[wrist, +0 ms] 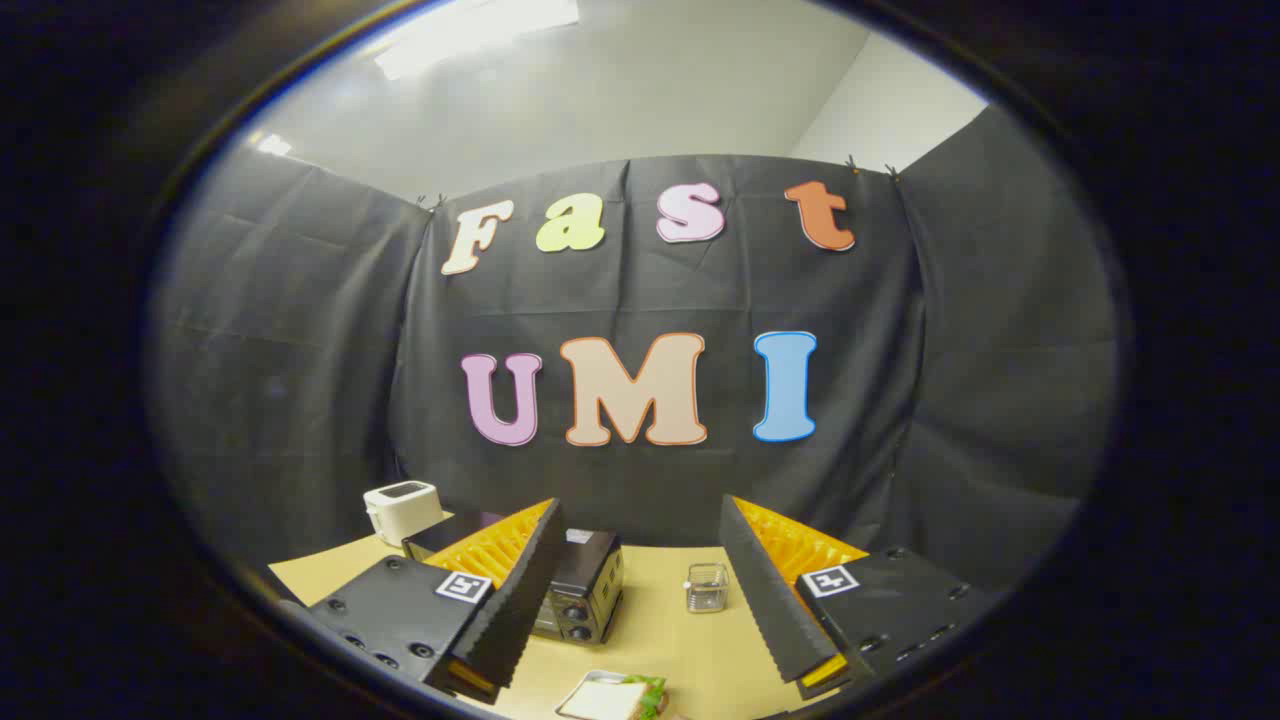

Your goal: Open the toaster oven, put the food inside, and close the toaster oven door.

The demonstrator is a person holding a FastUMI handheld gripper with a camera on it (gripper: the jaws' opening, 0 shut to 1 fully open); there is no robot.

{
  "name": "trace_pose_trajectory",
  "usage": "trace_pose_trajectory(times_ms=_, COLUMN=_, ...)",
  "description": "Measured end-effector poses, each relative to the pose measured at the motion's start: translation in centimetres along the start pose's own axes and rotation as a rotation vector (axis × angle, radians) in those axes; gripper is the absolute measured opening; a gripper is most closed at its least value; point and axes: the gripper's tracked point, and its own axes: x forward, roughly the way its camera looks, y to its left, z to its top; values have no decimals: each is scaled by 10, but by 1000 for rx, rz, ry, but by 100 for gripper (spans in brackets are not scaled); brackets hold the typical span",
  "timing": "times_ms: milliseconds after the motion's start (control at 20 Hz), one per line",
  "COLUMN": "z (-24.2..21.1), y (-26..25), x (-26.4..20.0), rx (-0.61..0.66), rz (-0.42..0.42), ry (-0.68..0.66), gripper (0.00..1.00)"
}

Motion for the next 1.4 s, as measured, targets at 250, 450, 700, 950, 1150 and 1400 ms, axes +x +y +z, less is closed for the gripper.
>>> trace_pose_trajectory(times_ms=250, z=5, y=7, x=0, rx=-41, rz=-9, ry=-24, gripper=97)
trace_pose_trajectory(times_ms=450, z=7, y=15, x=0, rx=-74, rz=-14, ry=-45, gripper=98)
trace_pose_trajectory(times_ms=700, z=1, y=29, x=3, rx=-112, rz=-23, ry=-54, gripper=98)
trace_pose_trajectory(times_ms=950, z=-15, y=63, x=10, rx=-108, rz=-12, ry=-75, gripper=98)
trace_pose_trajectory(times_ms=1150, z=-33, y=91, x=17, rx=-99, rz=-8, ry=-53, gripper=98)
trace_pose_trajectory(times_ms=1400, z=-76, y=135, x=33, rx=-55, rz=13, ry=-24, gripper=99)
